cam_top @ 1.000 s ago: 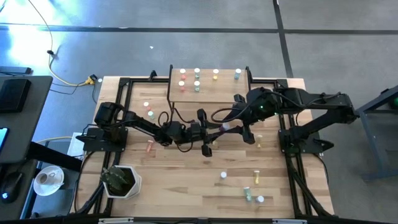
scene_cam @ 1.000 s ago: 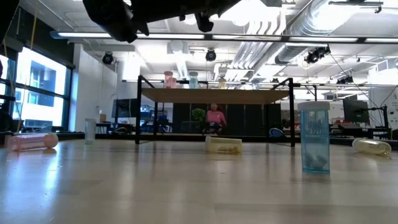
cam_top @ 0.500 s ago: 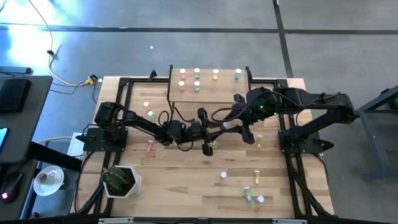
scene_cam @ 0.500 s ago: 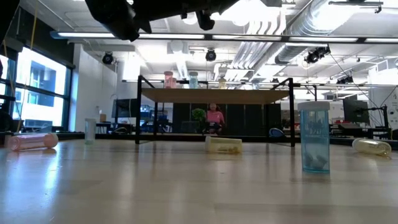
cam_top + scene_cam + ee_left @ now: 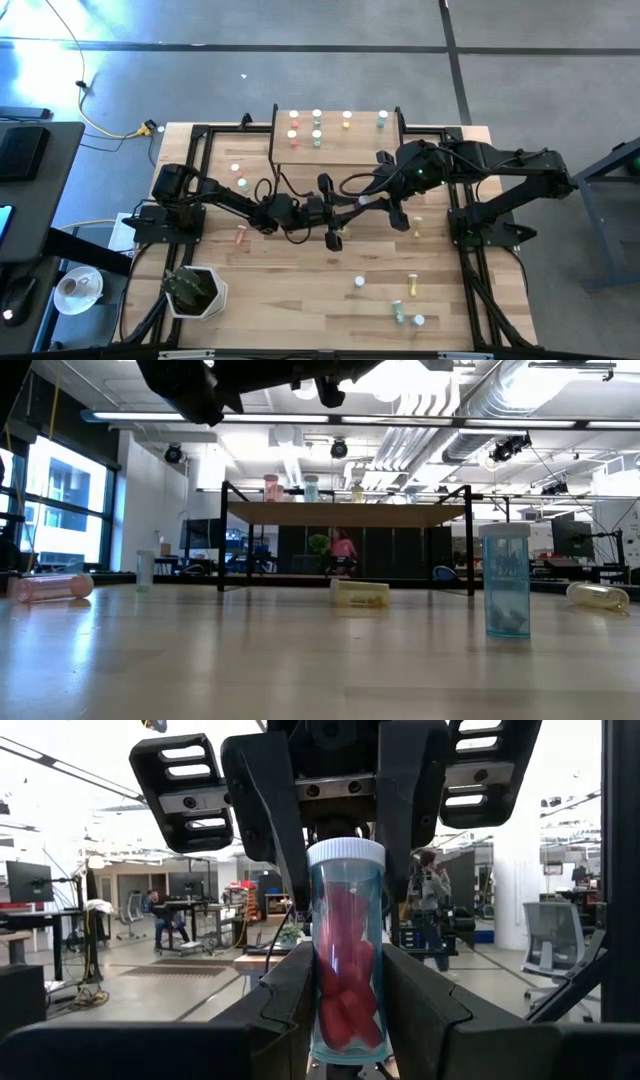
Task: Pick and place medicine bottles onto shelf by color
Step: Put the blue medicine bottle on the shelf
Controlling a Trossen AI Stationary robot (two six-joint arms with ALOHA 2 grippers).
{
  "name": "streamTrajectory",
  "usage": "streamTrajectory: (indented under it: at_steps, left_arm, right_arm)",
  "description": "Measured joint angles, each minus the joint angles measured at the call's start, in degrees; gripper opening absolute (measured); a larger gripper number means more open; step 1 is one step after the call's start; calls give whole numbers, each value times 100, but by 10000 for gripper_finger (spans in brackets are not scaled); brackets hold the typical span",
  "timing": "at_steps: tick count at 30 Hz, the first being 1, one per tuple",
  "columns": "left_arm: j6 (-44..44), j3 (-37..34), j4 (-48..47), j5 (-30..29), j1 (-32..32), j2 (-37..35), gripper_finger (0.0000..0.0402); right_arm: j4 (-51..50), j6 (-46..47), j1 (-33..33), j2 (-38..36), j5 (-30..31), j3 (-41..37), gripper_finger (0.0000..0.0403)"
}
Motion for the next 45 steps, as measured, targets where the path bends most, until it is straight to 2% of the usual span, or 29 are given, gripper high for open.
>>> streamTrajectory:
  at_steps: [13,21,27,30,39,45]
  left_arm:
    - [1,0,-15,-2,18,0,94]
    - [342,0,-48,-30,20,0,152]
    - [342,0,-213,-551,17,0,199]
    - [285,0,-405,-614,20,1,213]
    - [241,0,-776,-932,17,2,220]
    - [438,0,-767,-1115,26,2,220]
  right_arm:
    - [-10,11,1,0,101,0,105]
    - [-143,20,0,0,186,0,105]
    - [-271,151,0,0,365,0,105]
    - [-382,263,0,0,586,-2,105]
    - [-735,292,0,0,1217,-2,104]
    - [-918,350,0,-11,1405,-2,104]
